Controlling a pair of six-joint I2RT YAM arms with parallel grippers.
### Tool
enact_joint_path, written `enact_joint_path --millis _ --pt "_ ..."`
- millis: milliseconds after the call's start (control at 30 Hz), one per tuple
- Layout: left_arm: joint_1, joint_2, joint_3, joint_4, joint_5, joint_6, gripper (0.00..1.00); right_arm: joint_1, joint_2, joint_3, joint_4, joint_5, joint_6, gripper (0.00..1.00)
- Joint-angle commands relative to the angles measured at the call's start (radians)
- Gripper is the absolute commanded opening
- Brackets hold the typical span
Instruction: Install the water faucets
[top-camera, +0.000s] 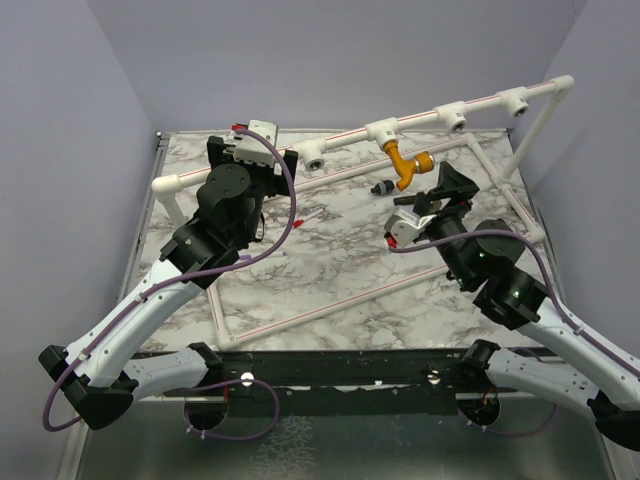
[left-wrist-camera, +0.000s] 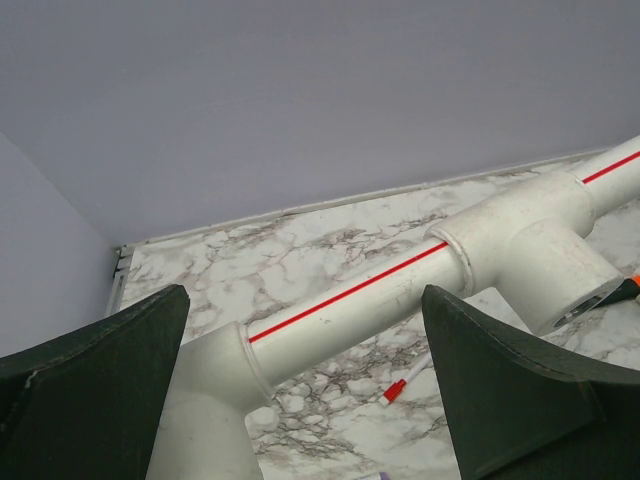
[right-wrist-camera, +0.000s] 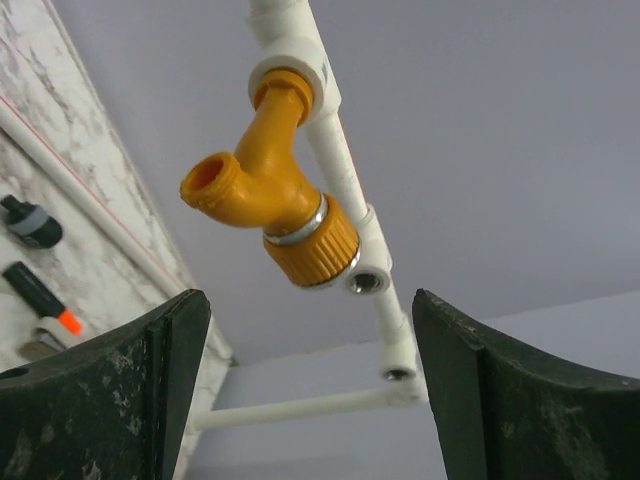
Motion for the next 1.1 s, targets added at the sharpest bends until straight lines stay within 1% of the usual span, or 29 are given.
enact_joint_path --millis 0,100,200,367,567,633,767,900,967,1000,1067 --pt "-0.014 0.039 -0.053 -0.196 0.039 -0.078 0.99 0.006 0.049 -0.036 0.151 0.017 -0.298 0.87" --pt "-0.014 0.036 -0.054 -0.196 0.042 -0.080 0.99 0.005 0.095 -0.063 0.265 0.014 -0.407 0.87" --pt "-0.014 0.036 -0.054 -0.196 0.046 -0.083 0.99 0.005 0.145 -0.063 0.346 0.028 -0.469 0.83" --pt "-0.014 0.035 -0.054 -0.196 0.044 -0.080 0.99 0.006 0.196 -0.066 0.427 0.035 -0.495 0.79" --pt "-0.014 0.038 -0.054 -0.196 0.042 -0.081 0.99 0.005 0.226 -0.094 0.468 0.053 -0.487 0.69" --pt "-0.014 0.039 -0.054 -0.196 0.042 -0.080 0.99 0.005 0.234 -0.099 0.478 0.062 -0.475 0.63" --pt "-0.014 0.042 -0.053 -0.196 0.044 -0.079 0.99 0.006 0.249 -0.106 0.493 0.090 -0.431 0.45" --pt "-0.014 0.044 -0.053 -0.196 0.042 -0.078 0.99 0.005 0.258 -0.118 0.506 0.109 -0.358 0.19" --pt "-0.014 0.046 -0.051 -0.196 0.041 -0.078 0.99 0.006 0.263 -0.119 0.514 0.122 -0.313 0.03" --pt "-0.015 0.045 -0.051 -0.196 0.040 -0.078 0.99 0.005 0.265 -0.120 0.516 0.126 -0.286 0.01" --pt "-0.014 0.045 -0.051 -0.196 0.040 -0.078 0.99 0.006 0.265 -0.120 0.516 0.126 -0.222 0.01"
